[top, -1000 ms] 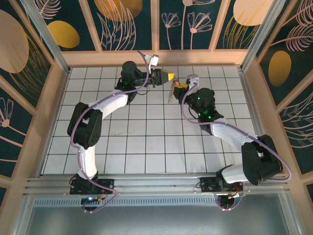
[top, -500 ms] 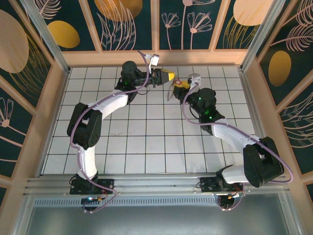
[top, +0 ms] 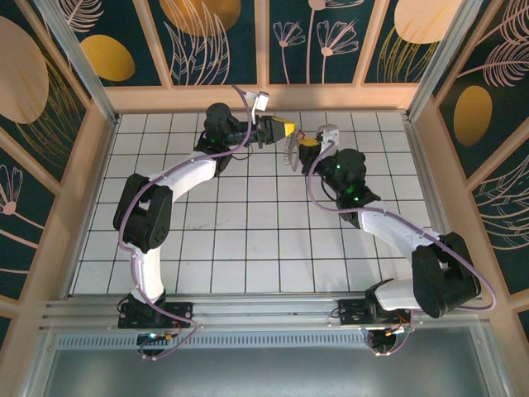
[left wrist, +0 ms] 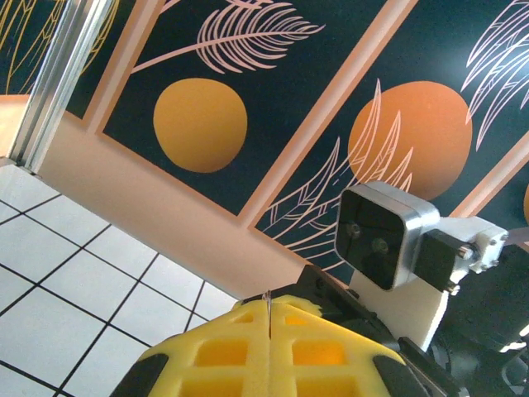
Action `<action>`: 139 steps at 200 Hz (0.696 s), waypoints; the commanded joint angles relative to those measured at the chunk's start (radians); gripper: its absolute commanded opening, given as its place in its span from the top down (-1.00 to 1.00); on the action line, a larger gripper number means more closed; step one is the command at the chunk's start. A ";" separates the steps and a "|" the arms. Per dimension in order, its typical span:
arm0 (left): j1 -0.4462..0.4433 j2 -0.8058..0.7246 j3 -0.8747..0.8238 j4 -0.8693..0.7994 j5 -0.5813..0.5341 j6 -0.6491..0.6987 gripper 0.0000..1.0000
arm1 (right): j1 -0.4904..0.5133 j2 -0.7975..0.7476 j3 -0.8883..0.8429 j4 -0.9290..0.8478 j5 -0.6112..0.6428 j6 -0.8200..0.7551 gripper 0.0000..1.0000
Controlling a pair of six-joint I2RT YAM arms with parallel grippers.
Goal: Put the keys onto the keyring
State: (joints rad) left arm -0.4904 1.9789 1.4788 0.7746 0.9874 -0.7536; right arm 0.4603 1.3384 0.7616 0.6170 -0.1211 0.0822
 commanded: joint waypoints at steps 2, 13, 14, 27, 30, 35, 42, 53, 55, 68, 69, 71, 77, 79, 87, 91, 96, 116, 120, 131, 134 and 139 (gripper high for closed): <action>-0.005 -0.048 0.011 0.054 0.019 0.001 1.00 | 0.003 -0.035 -0.015 -0.006 0.005 -0.013 0.90; -0.005 -0.048 0.011 0.054 0.019 0.001 1.00 | 0.002 -0.036 -0.015 -0.006 0.000 -0.015 1.00; -0.005 -0.048 0.011 0.054 0.019 0.000 1.00 | 0.002 -0.036 -0.015 -0.006 0.000 -0.015 1.00; -0.005 -0.049 0.011 0.055 0.019 0.001 1.00 | 0.002 -0.037 -0.014 -0.009 -0.008 -0.019 1.00; -0.005 -0.049 0.010 0.054 0.019 0.002 1.00 | 0.002 -0.038 -0.015 -0.010 -0.009 -0.020 1.00; -0.005 -0.049 0.011 0.054 0.019 0.001 1.00 | 0.002 -0.039 -0.015 -0.010 -0.010 -0.022 1.00; -0.005 -0.049 0.011 0.054 0.019 0.001 1.00 | 0.002 -0.042 -0.017 -0.011 -0.016 -0.025 1.00; -0.005 -0.048 0.012 0.054 0.019 0.000 1.00 | 0.001 -0.046 -0.022 -0.011 -0.027 -0.030 1.00; -0.005 -0.048 0.012 0.054 0.019 -0.001 1.00 | 0.001 -0.047 -0.023 -0.011 -0.031 -0.031 1.00; -0.005 -0.048 0.012 0.055 0.022 0.000 1.00 | -0.002 -0.056 -0.031 -0.010 -0.048 -0.035 1.00; -0.005 -0.049 0.012 0.055 0.022 0.001 1.00 | -0.003 -0.057 -0.032 -0.010 -0.048 -0.036 1.00; -0.004 -0.049 0.011 0.055 0.022 0.001 1.00 | -0.003 -0.059 -0.034 -0.010 -0.051 -0.036 1.00; -0.005 -0.050 0.012 0.056 0.023 0.000 1.00 | -0.007 -0.064 -0.037 -0.008 -0.058 -0.038 1.00; -0.005 -0.051 0.011 0.055 0.023 0.000 1.00 | -0.008 -0.066 -0.039 -0.009 -0.062 -0.038 1.00; -0.005 -0.052 0.011 0.057 0.025 0.001 1.00 | -0.011 -0.072 -0.044 -0.005 -0.074 -0.039 1.00; -0.005 -0.052 0.010 0.057 0.025 0.001 1.00 | -0.012 -0.075 -0.047 -0.005 -0.079 -0.040 1.00; -0.005 -0.052 0.010 0.057 0.027 0.001 1.00 | -0.013 -0.081 -0.052 -0.004 -0.085 -0.042 1.00; -0.005 -0.058 0.002 0.060 0.033 0.006 1.00 | -0.029 -0.098 -0.065 0.000 -0.106 -0.035 1.00; -0.005 -0.058 0.002 0.060 0.035 0.006 1.00 | -0.032 -0.101 -0.069 0.002 -0.106 -0.032 1.00; -0.005 -0.061 -0.001 0.060 0.040 0.008 1.00 | -0.045 -0.113 -0.079 0.014 -0.111 -0.019 1.00; -0.005 -0.062 -0.002 0.060 0.041 0.009 1.00 | -0.048 -0.115 -0.082 0.017 -0.112 -0.016 1.00; -0.005 -0.064 -0.003 0.060 0.042 0.008 1.00 | -0.055 -0.119 -0.085 0.019 -0.113 -0.009 1.00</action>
State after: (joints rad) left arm -0.4934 1.9747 1.4765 0.7742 1.0077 -0.7536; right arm 0.4347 1.2583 0.7044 0.6041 -0.2054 0.0578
